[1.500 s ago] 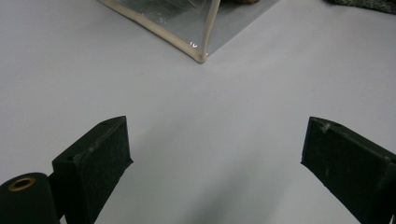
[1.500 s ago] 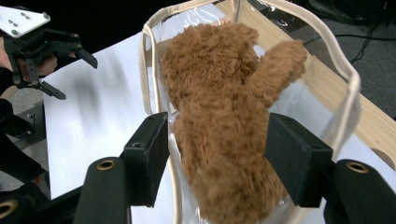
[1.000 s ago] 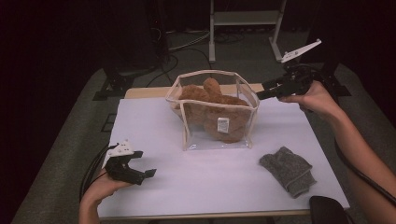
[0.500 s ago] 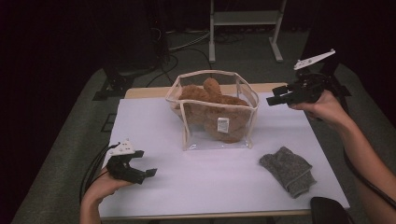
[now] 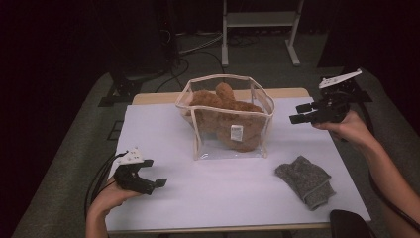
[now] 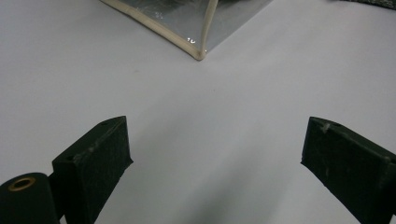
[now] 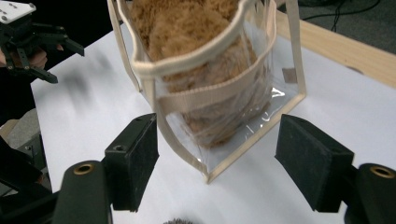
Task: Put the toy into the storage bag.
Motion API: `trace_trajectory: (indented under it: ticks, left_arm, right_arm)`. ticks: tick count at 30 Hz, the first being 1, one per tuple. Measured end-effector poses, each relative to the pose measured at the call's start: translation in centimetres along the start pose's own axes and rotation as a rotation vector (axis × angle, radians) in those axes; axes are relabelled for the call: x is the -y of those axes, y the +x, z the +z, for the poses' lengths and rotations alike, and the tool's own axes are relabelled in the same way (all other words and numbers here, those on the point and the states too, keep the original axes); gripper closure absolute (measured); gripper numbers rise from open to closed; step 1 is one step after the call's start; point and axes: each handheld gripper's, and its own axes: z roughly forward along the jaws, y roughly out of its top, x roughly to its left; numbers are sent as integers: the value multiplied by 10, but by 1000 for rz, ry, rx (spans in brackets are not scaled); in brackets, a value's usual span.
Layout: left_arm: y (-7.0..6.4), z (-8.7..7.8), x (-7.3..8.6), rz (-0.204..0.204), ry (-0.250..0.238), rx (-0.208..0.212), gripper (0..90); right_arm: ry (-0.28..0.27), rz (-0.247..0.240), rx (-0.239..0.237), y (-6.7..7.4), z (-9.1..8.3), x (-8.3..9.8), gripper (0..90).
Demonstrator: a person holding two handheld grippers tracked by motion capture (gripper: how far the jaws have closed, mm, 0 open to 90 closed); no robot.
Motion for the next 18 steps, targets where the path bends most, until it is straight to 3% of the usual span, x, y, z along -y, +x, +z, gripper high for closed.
trace_trajectory:
  ticks: [6, 18]
  left_arm:
    - [0, -1, 0, -1, -5, -4, 70]
    - [0, -2, -1, -1, -6, -6, 70]
  right_arm:
    - [8, 30, -3, -6, 4, 20, 269]
    - [7, 61, -12, -11, 13, 43, 255]
